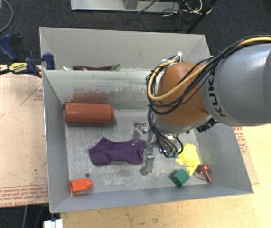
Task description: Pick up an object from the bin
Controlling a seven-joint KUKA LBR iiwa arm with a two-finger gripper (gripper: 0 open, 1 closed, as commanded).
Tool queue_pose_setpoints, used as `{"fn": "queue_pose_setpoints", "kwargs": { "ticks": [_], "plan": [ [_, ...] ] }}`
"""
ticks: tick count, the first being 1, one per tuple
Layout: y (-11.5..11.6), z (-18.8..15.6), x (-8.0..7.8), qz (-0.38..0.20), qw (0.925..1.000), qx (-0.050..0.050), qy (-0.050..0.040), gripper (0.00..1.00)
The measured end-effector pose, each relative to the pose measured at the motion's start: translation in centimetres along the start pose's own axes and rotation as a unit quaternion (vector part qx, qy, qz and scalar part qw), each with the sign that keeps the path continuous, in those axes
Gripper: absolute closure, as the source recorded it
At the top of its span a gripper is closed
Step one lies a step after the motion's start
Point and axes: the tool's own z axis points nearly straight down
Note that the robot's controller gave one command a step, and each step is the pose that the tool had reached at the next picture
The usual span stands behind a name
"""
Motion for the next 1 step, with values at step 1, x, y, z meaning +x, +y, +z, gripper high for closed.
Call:
{"fn": "queue_pose_setpoints", "kwargs": {
  "ticks": [1],
  "plan": [
    [-0.02, -0.41, -0.18, 0.001, 1.0000, 0.000, -0.0036, 0.00]
  ]
}}
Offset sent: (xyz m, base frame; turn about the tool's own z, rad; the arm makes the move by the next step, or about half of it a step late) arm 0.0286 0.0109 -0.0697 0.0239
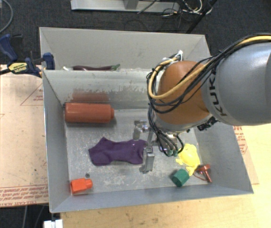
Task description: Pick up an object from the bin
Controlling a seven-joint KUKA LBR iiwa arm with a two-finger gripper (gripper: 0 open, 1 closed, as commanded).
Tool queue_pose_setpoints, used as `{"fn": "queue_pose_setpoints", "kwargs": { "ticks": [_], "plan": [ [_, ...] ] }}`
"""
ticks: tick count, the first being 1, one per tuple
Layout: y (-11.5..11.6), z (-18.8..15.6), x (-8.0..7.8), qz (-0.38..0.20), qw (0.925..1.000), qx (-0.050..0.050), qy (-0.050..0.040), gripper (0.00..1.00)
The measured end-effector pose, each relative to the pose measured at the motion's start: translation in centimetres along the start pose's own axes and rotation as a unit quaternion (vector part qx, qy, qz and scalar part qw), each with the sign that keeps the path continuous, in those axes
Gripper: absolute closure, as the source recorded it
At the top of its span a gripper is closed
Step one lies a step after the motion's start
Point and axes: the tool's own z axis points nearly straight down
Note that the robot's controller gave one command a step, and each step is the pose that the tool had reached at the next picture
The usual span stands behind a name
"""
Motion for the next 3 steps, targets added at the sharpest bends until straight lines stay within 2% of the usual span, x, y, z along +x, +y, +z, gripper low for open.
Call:
{"fn": "queue_pose_setpoints", "kwargs": {
  "ticks": [1, 3],
  "plan": [
    [1.16, 7.44, -2.69, 0.011, 0.9999, 0.000, 0.0037, 1.00],
    [1.15, 7.38, -2.68, 0.011, 0.9999, 0.000, 0.0036, 1.00]
  ]
}}
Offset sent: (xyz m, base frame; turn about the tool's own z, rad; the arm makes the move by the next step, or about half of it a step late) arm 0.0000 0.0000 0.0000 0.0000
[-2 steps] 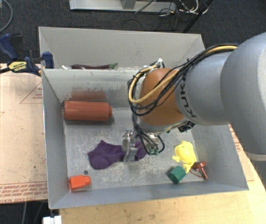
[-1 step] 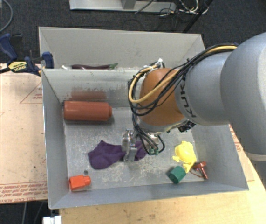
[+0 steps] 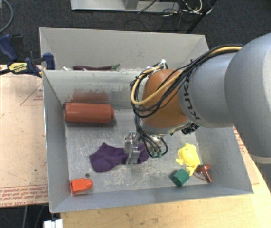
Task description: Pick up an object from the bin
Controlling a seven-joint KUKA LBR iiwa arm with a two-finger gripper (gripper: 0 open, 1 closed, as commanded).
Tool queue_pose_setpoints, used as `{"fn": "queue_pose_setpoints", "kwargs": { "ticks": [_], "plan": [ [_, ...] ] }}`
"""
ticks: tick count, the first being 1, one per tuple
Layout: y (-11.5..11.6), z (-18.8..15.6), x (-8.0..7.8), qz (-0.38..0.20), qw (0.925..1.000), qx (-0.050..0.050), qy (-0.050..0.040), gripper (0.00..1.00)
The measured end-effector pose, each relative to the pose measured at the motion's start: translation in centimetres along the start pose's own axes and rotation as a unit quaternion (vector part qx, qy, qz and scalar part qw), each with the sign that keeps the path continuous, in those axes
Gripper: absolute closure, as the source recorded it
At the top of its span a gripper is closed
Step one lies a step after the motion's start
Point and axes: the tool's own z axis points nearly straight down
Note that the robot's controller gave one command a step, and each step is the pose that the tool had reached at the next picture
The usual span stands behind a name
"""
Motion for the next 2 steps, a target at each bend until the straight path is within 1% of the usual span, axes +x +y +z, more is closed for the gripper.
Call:
{"fn": "queue_pose_setpoints", "kwargs": {
  "ticks": [1, 2],
  "plan": [
    [-4.53, -1.94, -3.70, -0.230, 0.9733, -0.001, -0.0012, 1.00],
    [-4.50, -1.94, -3.70, -0.230, 0.9733, -0.001, -0.0012, 1.00]
  ]
}}
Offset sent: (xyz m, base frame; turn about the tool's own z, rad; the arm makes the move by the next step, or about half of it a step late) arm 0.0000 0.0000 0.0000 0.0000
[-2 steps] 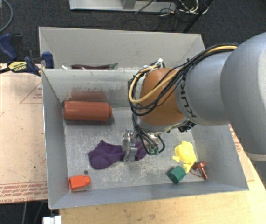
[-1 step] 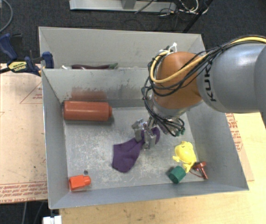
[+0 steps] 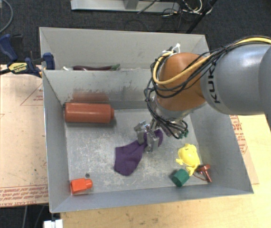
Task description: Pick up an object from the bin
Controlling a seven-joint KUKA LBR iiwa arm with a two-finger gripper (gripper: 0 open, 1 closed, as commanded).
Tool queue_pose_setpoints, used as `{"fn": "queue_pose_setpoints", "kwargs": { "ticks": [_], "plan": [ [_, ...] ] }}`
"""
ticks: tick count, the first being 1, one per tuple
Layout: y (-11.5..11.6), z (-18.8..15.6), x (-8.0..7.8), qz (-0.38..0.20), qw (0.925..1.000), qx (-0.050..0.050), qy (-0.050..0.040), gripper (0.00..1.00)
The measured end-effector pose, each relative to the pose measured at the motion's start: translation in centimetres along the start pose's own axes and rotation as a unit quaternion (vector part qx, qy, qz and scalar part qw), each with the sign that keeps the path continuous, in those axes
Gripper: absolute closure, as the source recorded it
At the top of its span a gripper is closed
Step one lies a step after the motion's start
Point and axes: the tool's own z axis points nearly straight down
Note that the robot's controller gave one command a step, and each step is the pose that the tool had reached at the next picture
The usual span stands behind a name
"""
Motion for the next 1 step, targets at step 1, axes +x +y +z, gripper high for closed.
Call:
{"fn": "queue_pose_setpoints", "kwargs": {
  "ticks": [1],
  "plan": [
    [1.82, -13.71, 0.52, -0.033, 0.9995, 0.000, -0.0022, 1.00]
  ]
}}
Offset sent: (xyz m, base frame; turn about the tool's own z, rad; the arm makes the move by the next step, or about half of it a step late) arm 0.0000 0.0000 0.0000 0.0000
